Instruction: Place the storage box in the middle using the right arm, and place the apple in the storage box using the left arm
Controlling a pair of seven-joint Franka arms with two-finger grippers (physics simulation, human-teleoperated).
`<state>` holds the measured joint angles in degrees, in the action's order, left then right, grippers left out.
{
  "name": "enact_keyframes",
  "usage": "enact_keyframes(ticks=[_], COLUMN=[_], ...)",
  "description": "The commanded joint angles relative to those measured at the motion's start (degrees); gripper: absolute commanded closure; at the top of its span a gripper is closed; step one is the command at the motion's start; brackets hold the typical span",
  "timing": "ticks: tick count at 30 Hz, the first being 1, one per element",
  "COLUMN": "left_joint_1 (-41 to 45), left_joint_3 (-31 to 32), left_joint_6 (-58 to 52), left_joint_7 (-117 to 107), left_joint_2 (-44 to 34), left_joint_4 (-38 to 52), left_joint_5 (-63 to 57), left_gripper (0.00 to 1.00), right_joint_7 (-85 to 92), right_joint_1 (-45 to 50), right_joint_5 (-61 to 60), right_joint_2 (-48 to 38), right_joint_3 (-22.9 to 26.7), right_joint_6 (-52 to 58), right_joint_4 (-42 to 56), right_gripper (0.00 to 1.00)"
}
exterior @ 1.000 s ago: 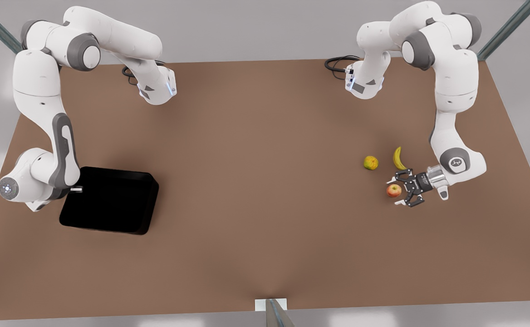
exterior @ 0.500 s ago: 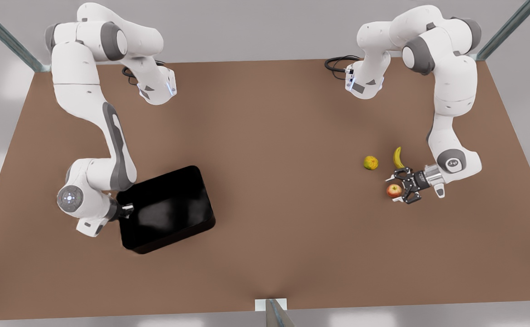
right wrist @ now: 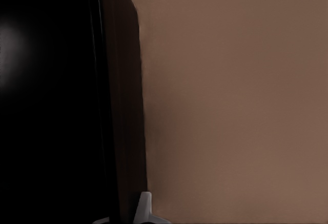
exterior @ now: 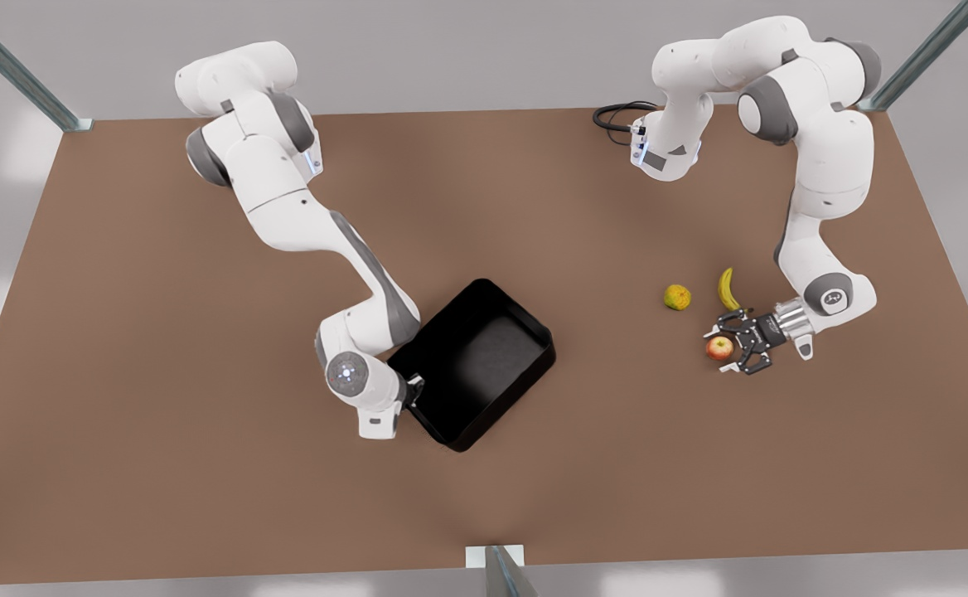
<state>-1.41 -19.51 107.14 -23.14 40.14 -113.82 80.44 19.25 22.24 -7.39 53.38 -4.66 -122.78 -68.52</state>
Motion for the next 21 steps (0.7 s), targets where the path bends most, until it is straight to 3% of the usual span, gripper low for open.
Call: enact_keyframes(ticks=[1, 2, 8, 10, 11, 12, 13, 14, 17, 18, 19, 20, 21], left_joint_1=[0.0, -0.61, -0.79, -0.79, -0.79, -0.79, -0.88, -0.88, -0.88, -0.88, -0.88, -1.23, -1.32], left_joint_3=[0.0, 0.0, 0.09, 0.44, 0.62, 0.62, 0.62, 0.7, 0.62, 0.62, 0.62, 0.62, 0.62], left_joint_6=[0.0, 0.0, -2.29, -2.2, -1.76, -1.49, -2.2, -2.28, -2.29, -2.29, -2.37, -2.37, -2.46], left_joint_7=[0.11, 0.29, 0.29, 0.9, 1.61, 1.69, 1.96, 2.05, 2.75, 2.66, 2.57, 2.49, 2.49], left_joint_2=[0.11, 0.64, 0.99, 1.43, 1.87, 1.96, 1.96, 1.96, 1.96, 2.13, 2.13, 2.13, 2.13], left_joint_4=[0.0, 0.0, -0.7, -1.14, -1.14, -1.14, -1.23, -1.58, -2.55, -2.55, -2.55, -2.55, -2.46], left_joint_5=[2.79, 2.88, 7.89, 8.94, 9.65, 9.65, 10.53, 10.88, 12.9, 12.9, 12.9, 12.9, 12.9], left_gripper=[0.08, 0.08, 0.09, 0.08, 0.09, 0.09, 0.09, 0.09, 0.12, 0.25, 0.48, 0.56, 0.57], right_joint_7=[-0.01, -0.01, 0.35, 0.26, 0.35, 0.26, 0.35, 0.52, -0.09, -0.09, -0.18, -0.18, -0.88], right_joint_1=[0.0, 0.0, -0.18, -1.23, -3.16, -7.2, -10.46, -10.72, -15.82, -16.08, -16.08, -16.08, -16.08], right_joint_5=[0.01, -0.08, 0.01, 0.01, 0.01, 0.01, 0.62, 1.85, 13.81, 15.3, 15.83, 15.83, 15.83], right_joint_2=[0.14, 0.23, 0.06, -4.94, -9.08, -16.81, -23.67, -28.24, -44.94, -46.96, -47.67, -47.67, -47.23], right_joint_3=[0.0, 0.0, -0.7, -0.71, -0.71, -0.44, 4.29, 12.82, 15.03, 15.03, 15.03, 15.03, 15.03], right_joint_6=[0.0, -0.18, -1.23, 1.22, 8.42, 23.87, 40.14, 47.98, 48.51, 48.51, 48.51, 48.51, 48.43], right_joint_4=[0.05, -0.12, 0.14, -0.04, -0.04, -0.3, -0.3, -0.74, -10.23, -10.67, -10.85, -10.85, -11.02], right_gripper=[0.43, 0.0, 0.0, 0.0, 0.0, 0.0, 0.0, 0.0, 0.0, 0.0, 0.0, 0.0, 0.0])
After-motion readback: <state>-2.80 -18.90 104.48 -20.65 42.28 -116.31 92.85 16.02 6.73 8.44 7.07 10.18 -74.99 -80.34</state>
